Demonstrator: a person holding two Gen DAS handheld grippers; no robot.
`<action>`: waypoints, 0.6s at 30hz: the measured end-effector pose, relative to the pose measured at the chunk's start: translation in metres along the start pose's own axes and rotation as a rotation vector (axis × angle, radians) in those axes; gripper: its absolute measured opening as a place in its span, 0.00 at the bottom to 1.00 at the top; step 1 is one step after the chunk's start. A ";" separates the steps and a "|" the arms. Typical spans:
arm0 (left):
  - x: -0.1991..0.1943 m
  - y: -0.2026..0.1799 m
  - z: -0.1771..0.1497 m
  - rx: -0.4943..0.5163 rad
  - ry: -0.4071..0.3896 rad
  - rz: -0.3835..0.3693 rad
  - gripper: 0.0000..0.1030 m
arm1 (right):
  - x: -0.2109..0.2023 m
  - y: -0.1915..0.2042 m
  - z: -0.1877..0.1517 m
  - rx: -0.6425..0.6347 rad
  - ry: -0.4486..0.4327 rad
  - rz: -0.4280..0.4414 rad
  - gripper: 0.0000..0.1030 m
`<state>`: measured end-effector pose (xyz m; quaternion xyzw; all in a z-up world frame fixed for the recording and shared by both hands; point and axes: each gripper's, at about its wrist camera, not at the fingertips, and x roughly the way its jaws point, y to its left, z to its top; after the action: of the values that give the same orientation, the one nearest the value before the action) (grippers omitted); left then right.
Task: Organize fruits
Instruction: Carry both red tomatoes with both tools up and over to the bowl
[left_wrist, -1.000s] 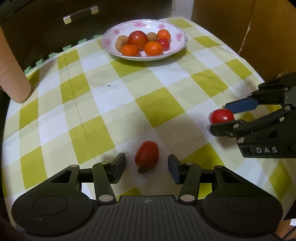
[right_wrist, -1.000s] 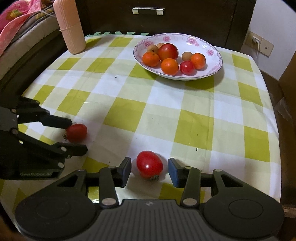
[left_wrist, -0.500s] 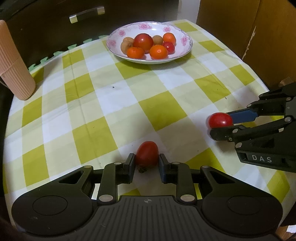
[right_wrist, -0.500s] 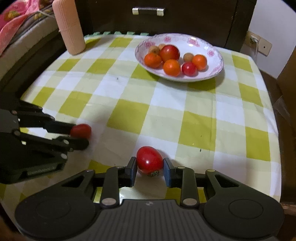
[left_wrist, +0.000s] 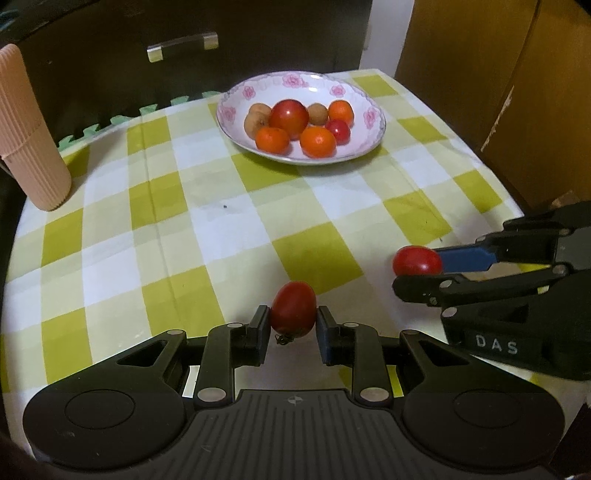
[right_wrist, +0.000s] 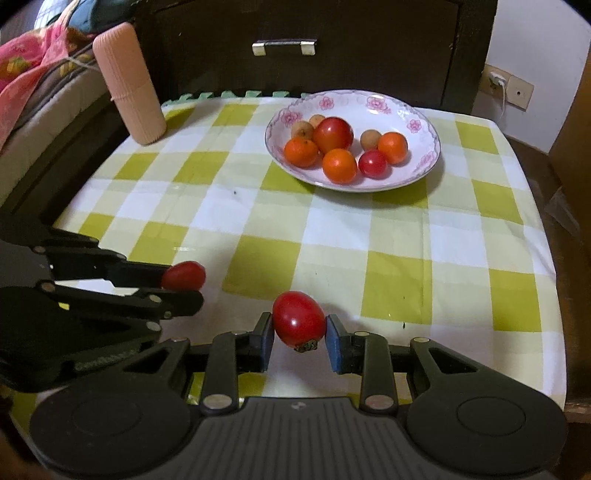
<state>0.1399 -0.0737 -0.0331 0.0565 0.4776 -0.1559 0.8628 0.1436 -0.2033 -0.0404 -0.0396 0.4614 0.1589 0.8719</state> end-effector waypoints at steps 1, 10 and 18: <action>0.000 0.000 0.001 -0.003 -0.004 0.000 0.33 | 0.000 0.000 0.001 0.005 -0.003 0.003 0.28; -0.004 0.000 0.014 -0.027 -0.037 -0.011 0.33 | -0.006 -0.003 0.012 0.040 -0.035 0.010 0.28; -0.005 -0.003 0.031 -0.025 -0.074 -0.006 0.31 | -0.011 -0.014 0.029 0.084 -0.077 -0.008 0.28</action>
<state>0.1619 -0.0827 -0.0123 0.0386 0.4474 -0.1546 0.8800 0.1651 -0.2133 -0.0158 0.0012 0.4338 0.1373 0.8905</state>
